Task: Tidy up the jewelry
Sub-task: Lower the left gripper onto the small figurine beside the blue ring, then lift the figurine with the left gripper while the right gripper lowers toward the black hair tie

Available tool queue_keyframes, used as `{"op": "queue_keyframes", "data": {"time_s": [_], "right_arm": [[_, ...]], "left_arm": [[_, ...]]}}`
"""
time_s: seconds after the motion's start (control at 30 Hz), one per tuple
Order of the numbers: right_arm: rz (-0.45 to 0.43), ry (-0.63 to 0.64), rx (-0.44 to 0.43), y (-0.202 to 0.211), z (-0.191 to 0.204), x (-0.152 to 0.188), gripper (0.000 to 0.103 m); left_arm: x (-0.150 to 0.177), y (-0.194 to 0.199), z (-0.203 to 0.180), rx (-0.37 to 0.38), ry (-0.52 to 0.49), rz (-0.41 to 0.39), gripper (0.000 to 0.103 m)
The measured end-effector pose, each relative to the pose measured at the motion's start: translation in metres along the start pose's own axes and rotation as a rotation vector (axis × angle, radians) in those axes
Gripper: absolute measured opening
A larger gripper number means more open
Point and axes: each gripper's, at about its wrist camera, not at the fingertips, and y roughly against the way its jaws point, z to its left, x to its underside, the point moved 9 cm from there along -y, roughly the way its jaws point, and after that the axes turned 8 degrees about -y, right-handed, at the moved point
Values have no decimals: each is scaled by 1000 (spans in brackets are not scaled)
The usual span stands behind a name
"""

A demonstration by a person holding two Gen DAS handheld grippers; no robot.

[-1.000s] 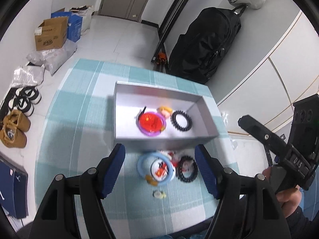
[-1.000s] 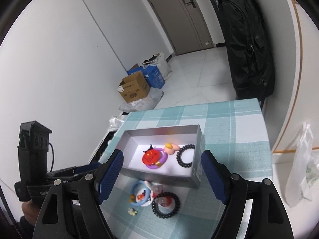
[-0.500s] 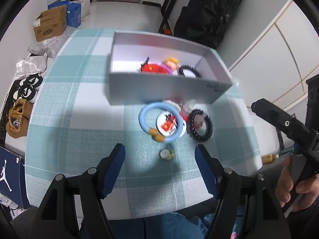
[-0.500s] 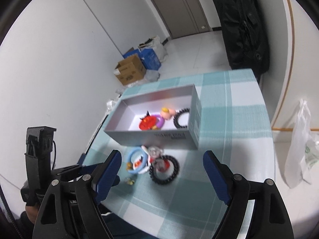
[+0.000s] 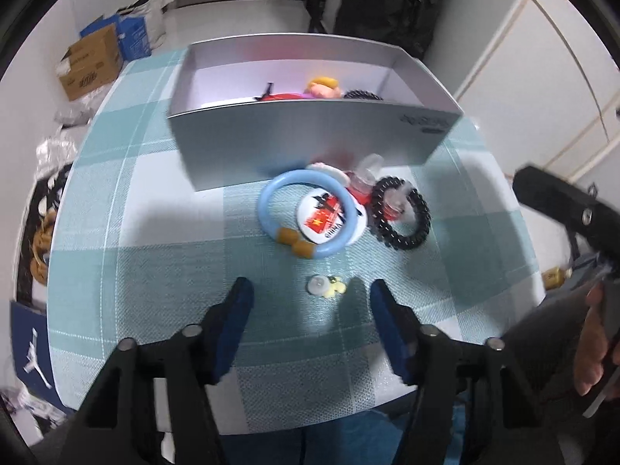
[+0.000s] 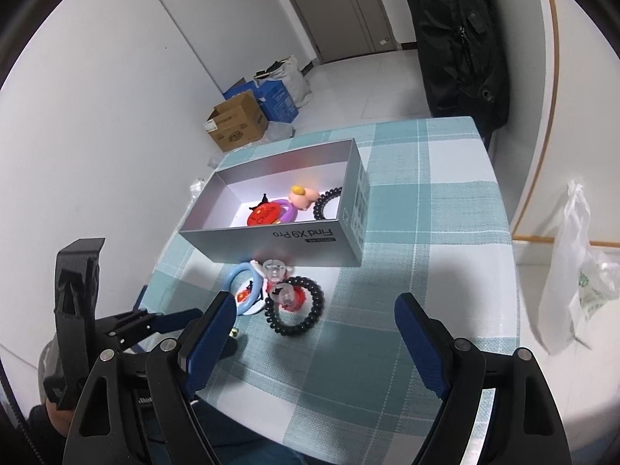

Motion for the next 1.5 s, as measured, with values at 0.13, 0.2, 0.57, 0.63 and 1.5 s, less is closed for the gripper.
{"op": "queue_keyframes", "data": {"time_s": [0.13,0.2,0.57,0.63,1.5], "right_arm": [[8,10,7,0,0,2,84],[5,8,6,0,-1,1,84],[29,20,-2,-6,2,5,79],[41,31,-3,-9,4,7,72],[116,114,17,-59,29,17,38]], "left_arm": [[2,-1,-4,-43,-59,6,43],[1,0,-3,-44,-68,6,28],[-5,1,-21,13,-121,7,11],[-4,6,-20,28,-101,1,11],[-42,66,23,68,36,-250,11]]}}
